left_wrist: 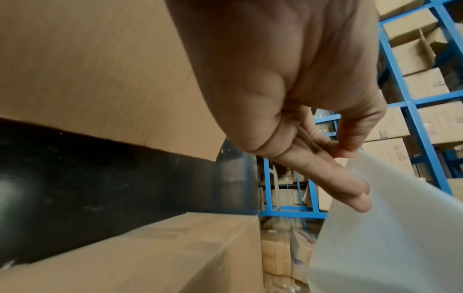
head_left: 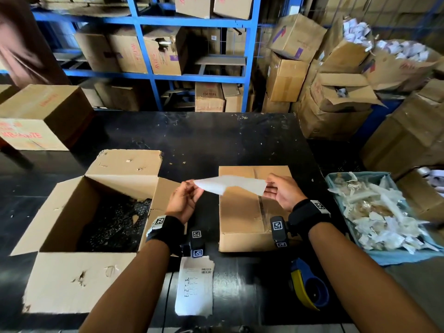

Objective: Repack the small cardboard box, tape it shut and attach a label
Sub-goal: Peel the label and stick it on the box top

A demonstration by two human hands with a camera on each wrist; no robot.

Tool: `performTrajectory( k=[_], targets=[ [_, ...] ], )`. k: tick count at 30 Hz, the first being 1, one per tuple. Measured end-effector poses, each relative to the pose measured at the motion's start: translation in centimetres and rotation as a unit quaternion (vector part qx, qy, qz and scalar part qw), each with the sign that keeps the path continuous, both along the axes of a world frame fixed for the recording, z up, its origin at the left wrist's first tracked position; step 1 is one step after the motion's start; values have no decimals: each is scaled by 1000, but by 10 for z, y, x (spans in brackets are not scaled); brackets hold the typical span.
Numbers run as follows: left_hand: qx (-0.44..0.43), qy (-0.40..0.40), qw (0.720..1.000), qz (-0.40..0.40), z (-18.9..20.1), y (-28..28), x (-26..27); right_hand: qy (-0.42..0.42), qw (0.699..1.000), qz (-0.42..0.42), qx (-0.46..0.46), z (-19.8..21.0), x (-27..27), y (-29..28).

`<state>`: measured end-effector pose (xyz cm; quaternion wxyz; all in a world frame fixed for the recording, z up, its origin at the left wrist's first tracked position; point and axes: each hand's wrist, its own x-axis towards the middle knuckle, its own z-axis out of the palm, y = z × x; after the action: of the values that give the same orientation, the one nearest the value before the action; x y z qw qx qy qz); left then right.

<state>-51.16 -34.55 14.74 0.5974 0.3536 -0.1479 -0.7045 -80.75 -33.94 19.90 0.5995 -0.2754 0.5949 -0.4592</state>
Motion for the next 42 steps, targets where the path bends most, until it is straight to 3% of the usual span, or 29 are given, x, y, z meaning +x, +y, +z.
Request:
performTrajectory(
  k=[5, 12, 17, 20, 23, 27, 31, 36, 42],
  targets=[
    [10, 11, 999, 35, -3, -2, 22, -28, 998, -48, -3, -2, -15, -4],
    [25, -19, 996, 82, -6, -9, 47, 25, 993, -94, -71, 15, -53, -7],
    [12, -187, 982, 15, -15, -2, 43, 52, 987, -88, -124, 29, -67, -14],
    [11, -325, 945, -38, -30, 2, 31, 48, 986, -73, -144, 34, -60, -15],
    [36, -461, 877, -128, -62, 7, 21, 67, 987, -57, -137, 30, -52, -15],
    [49, -584, 779, -222, -111, 13, 15, 77, 989, -51, -120, 24, -42, -12],
    [71, -585, 771, -241, -115, 25, 0, 89, 989, -41, -114, 19, -34, -9],
    [75, -656, 712, -238, -114, 24, -3, 101, 988, -31, -111, 21, -22, -9],
    [93, -700, 641, -301, -133, 9, 5, 106, 988, -14, -113, 22, -17, -9]
  ],
)
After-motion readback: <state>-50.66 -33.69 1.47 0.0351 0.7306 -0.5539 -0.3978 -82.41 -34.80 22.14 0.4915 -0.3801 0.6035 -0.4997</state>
